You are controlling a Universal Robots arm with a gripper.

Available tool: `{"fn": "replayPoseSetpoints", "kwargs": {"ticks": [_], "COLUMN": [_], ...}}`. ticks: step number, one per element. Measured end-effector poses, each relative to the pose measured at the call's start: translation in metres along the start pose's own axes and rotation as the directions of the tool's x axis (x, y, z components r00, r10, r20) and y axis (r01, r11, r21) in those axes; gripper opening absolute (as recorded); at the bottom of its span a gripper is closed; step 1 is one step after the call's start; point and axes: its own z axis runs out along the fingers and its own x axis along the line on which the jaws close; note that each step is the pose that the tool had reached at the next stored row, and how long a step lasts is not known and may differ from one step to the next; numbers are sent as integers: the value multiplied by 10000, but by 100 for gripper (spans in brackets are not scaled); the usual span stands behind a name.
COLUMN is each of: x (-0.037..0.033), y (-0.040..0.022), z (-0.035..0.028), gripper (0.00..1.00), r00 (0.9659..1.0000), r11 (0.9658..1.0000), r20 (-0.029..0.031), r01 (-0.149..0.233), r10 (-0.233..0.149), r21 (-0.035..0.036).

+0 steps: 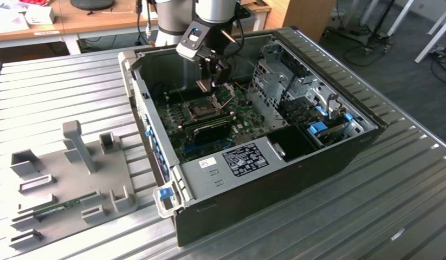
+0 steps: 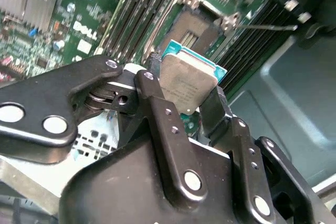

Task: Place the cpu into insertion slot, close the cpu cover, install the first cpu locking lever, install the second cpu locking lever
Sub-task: 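Place the cpu into insertion slot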

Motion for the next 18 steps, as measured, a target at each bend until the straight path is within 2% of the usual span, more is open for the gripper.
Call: {"fn": "replayPoseSetpoints", "kwargs": {"ticks": [5,10,18], "x": [5,63,145], "y": [0,0,-5], "z": [2,25,162], "gripper": [54,54,54], "r00": [10000,10000,10000], "r11": [10000,10000,10000], "r20": [-4,-5,-3], "r01": [-1,0,-5], "r10": [1,0,5], "r21": [5,5,6]}}
